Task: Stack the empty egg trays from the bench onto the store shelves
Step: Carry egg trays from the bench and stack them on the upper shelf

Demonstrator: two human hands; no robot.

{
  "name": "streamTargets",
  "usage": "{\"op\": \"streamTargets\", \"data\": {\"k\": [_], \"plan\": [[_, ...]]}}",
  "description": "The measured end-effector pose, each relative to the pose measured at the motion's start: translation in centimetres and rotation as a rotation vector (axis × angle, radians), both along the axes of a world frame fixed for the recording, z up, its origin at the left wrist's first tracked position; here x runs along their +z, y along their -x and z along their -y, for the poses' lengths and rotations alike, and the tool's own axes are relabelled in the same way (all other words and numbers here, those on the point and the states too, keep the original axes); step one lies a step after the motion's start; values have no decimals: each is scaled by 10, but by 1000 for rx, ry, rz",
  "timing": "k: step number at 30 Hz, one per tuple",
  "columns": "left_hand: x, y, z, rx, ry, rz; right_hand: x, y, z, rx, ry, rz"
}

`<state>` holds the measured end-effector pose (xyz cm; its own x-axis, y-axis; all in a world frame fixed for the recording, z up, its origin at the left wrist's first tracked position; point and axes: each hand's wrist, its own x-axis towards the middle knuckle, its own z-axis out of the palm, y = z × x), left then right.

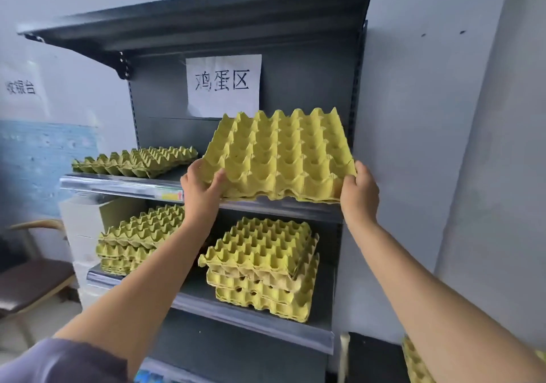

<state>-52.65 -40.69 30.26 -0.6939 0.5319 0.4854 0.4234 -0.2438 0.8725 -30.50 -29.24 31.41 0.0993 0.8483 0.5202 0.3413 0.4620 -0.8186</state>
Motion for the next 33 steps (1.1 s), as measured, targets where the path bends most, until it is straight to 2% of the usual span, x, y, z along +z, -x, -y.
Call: {"op": "streamTargets", "data": {"k": [4,11,18,27,33], "plan": [[14,55,-9,91,0,13,21,59,-15,80,-103,58],[26,148,0,193,12,-7,41,153,-19,167,-152,123],[33,279,11,269,2,-1,43,284,-13,241,-186,137],[36,437,6,175,23,27,36,432,8,190,-128,159],[50,493,-9,154,24,27,43,486,8,160,-126,191]]}}
